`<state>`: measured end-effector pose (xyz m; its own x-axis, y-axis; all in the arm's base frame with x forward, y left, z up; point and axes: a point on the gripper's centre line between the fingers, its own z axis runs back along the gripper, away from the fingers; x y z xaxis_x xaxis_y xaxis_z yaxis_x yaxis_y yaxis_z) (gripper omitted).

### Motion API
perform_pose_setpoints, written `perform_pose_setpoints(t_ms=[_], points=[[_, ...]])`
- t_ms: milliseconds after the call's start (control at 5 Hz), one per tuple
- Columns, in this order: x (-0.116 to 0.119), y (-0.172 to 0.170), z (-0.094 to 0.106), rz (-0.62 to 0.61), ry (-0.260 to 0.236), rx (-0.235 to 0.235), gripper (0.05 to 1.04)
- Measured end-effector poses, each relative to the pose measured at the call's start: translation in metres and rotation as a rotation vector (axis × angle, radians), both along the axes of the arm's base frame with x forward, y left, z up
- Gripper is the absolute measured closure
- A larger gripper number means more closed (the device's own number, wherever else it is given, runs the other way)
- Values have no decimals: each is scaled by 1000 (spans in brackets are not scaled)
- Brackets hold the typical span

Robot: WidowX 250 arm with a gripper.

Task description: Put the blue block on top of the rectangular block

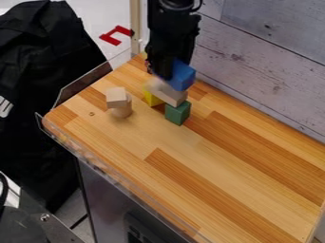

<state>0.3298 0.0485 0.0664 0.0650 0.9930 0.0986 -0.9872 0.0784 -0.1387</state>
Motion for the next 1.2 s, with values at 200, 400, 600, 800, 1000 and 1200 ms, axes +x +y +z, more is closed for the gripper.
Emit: perform_pose_setpoints(t_ms=[200, 400, 600, 800, 1000, 1200], points=[[0, 0, -7, 6, 29, -4, 532], [3, 2, -14, 11, 53, -8, 533], [4, 5, -15, 25, 54, -14, 533], [6, 6, -18, 34, 55, -19, 532], [6, 7, -18, 47, 53, -29, 532], [6, 7, -18, 53, 51, -34, 485]])
